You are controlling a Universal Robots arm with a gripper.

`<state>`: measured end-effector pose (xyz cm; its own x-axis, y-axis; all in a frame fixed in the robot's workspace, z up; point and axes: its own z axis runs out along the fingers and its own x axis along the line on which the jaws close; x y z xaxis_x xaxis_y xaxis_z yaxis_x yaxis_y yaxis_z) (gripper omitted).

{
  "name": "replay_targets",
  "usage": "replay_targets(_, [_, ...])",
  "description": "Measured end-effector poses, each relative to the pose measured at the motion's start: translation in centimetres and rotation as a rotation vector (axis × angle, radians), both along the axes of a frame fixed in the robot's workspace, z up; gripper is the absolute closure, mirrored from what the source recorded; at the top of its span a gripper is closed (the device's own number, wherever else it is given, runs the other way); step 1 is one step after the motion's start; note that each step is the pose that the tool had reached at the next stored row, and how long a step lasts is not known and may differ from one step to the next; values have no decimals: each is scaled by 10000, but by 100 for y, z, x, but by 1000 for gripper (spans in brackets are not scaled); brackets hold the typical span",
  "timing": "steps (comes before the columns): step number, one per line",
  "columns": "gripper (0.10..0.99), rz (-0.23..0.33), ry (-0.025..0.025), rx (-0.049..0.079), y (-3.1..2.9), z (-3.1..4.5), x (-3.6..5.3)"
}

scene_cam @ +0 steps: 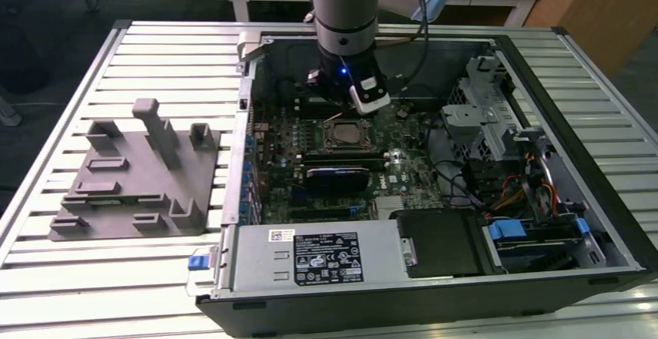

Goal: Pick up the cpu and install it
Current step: 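Install the first cpu locking lever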

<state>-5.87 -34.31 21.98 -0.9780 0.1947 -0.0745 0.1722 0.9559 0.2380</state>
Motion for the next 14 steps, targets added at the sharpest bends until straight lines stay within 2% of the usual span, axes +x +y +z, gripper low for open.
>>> replay_targets(14, [980,-428,-1,-161,89,-68,14])
